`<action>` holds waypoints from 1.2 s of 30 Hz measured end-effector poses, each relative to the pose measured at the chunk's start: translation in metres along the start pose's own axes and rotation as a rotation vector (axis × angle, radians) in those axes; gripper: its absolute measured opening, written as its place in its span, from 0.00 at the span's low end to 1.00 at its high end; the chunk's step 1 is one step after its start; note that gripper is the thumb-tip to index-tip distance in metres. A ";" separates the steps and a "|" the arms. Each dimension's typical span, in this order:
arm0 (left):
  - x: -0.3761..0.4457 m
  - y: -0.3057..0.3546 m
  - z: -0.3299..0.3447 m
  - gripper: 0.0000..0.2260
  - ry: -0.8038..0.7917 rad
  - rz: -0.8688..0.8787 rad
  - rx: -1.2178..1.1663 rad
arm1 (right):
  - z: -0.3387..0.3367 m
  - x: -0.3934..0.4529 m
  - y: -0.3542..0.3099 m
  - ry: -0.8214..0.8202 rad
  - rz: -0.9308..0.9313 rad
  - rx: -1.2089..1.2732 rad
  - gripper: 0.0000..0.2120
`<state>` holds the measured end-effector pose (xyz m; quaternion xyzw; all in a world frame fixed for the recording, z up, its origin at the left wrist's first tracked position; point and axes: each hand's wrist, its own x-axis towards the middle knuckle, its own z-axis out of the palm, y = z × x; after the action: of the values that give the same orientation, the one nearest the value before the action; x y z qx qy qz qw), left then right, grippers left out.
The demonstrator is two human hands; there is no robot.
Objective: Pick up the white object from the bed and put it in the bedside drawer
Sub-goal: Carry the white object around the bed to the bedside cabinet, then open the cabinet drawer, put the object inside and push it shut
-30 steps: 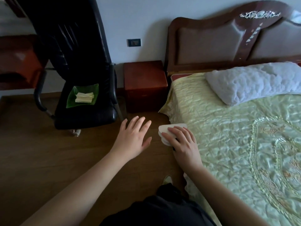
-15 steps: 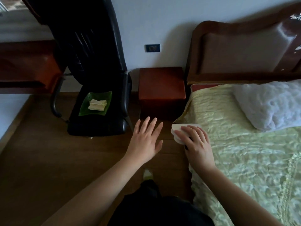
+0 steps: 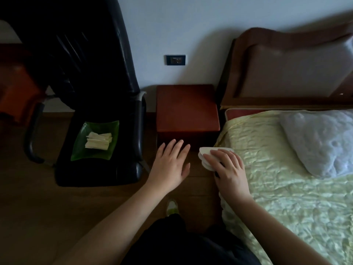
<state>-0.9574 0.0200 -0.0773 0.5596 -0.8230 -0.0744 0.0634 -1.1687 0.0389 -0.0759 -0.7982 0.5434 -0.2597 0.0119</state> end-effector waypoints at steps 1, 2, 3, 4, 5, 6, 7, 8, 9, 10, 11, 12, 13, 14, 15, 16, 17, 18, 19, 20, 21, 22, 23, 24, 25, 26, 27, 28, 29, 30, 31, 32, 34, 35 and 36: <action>0.012 -0.007 0.004 0.24 0.014 0.010 -0.012 | 0.007 0.009 0.002 -0.004 0.007 -0.003 0.19; 0.023 -0.012 0.008 0.23 0.021 0.018 -0.027 | 0.013 0.017 0.005 -0.006 0.015 -0.006 0.19; 0.033 -0.017 0.013 0.22 0.023 0.023 -0.043 | 0.019 0.025 0.008 -0.001 0.023 -0.006 0.19; 0.042 -0.021 0.019 0.22 0.021 0.021 -0.056 | 0.025 0.031 0.012 0.004 0.033 -0.001 0.19; 0.051 -0.025 0.028 0.22 0.014 0.013 -0.063 | 0.032 0.035 0.016 0.004 0.040 0.006 0.19; 0.058 -0.028 0.038 0.22 -0.003 -0.002 -0.064 | 0.040 0.039 0.020 -0.003 0.043 0.014 0.19; 0.065 -0.031 0.049 0.22 -0.030 -0.018 -0.056 | 0.048 0.041 0.026 -0.011 0.043 0.022 0.20; 0.072 -0.034 0.061 0.23 -0.063 -0.030 -0.036 | 0.055 0.045 0.033 -0.018 0.041 0.028 0.20; 0.078 -0.036 0.073 0.23 -0.099 -0.034 -0.011 | 0.063 0.047 0.041 -0.024 0.038 0.031 0.21; 0.082 -0.038 0.085 0.24 -0.136 -0.034 0.012 | 0.072 0.050 0.049 -0.032 0.033 0.035 0.21; 0.086 -0.041 0.098 0.25 -0.171 -0.031 0.029 | 0.081 0.052 0.058 -0.041 0.027 0.039 0.21; 0.088 -0.043 0.112 0.26 -0.199 -0.028 0.039 | 0.091 0.054 0.066 -0.051 0.023 0.042 0.21; 0.091 -0.046 0.126 0.26 -0.218 -0.030 0.046 | 0.102 0.055 0.076 -0.061 0.019 0.044 0.21; 0.093 -0.048 0.140 0.27 -0.233 -0.041 0.051 | 0.114 0.056 0.085 -0.072 0.014 0.045 0.21; 0.096 -0.051 0.155 0.27 -0.240 -0.055 0.054 | 0.127 0.055 0.095 -0.081 0.010 0.046 0.21; 0.099 -0.054 0.169 0.28 -0.242 -0.068 0.058 | 0.140 0.055 0.105 -0.091 0.008 0.052 0.21; 0.104 -0.057 0.184 0.28 -0.239 -0.077 0.066 | 0.153 0.055 0.115 -0.100 0.006 0.061 0.21; 0.111 -0.061 0.199 0.28 -0.236 -0.083 0.073 | 0.167 0.055 0.125 -0.108 0.000 0.067 0.20; 0.118 -0.066 0.212 0.28 -0.228 -0.091 0.076 | 0.181 0.055 0.134 -0.119 -0.014 0.070 0.20; 0.126 -0.071 0.226 0.27 -0.210 -0.103 0.073 | 0.195 0.052 0.142 -0.132 -0.033 0.067 0.20; 0.133 -0.076 0.242 0.26 -0.177 -0.120 0.060 | 0.210 0.048 0.151 -0.141 -0.047 0.063 0.21; 0.140 -0.081 0.257 0.25 -0.142 -0.140 0.037 | 0.224 0.044 0.160 -0.142 -0.056 0.059 0.22; 0.148 -0.085 0.274 0.24 -0.120 -0.157 0.016 | 0.240 0.040 0.168 -0.141 -0.058 0.059 0.23; 0.154 -0.090 0.291 0.24 -0.116 -0.166 0.006 | 0.256 0.037 0.176 -0.136 -0.054 0.063 0.24; 0.160 -0.095 0.310 0.24 -0.120 -0.162 0.013 | 0.273 0.035 0.182 -0.128 -0.048 0.071 0.24; 0.164 -0.099 0.328 0.24 -0.131 -0.144 0.032 | 0.289 0.031 0.186 -0.121 -0.036 0.076 0.24; 0.168 -0.102 0.346 0.24 -0.146 -0.122 0.047 | 0.303 0.027 0.188 -0.116 -0.022 0.082 0.24; 0.172 -0.105 0.361 0.23 -0.158 -0.108 0.061 | 0.315 0.025 0.189 -0.110 -0.010 0.092 0.24; 0.176 -0.109 0.375 0.23 -0.168 -0.104 0.079 | 0.326 0.023 0.191 -0.103 -0.001 0.104 0.23; 0.180 -0.112 0.388 0.23 -0.179 -0.108 0.095 | 0.336 0.021 0.193 -0.098 0.006 0.116 0.24; 0.183 -0.117 0.401 0.23 -0.189 -0.118 0.110 | 0.346 0.019 0.196 -0.098 0.010 0.123 0.24; 0.186 -0.121 0.414 0.23 -0.198 -0.130 0.122 | 0.355 0.017 0.198 -0.099 0.016 0.126 0.24; 0.194 -0.129 0.439 0.23 -0.240 -0.160 0.100 | 0.371 0.012 0.203 -0.102 0.039 0.129 0.25; 0.201 -0.135 0.451 0.23 -0.284 -0.181 0.046 | 0.379 0.010 0.206 -0.103 0.050 0.130 0.26; 0.208 -0.140 0.465 0.23 -0.341 -0.217 -0.053 | 0.387 0.009 0.209 -0.104 0.059 0.134 0.26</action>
<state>-0.9934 -0.2008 -0.5558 0.6225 -0.7545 -0.1959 -0.0704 -1.1809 -0.1561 -0.4695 -0.7917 0.5467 -0.2534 0.1009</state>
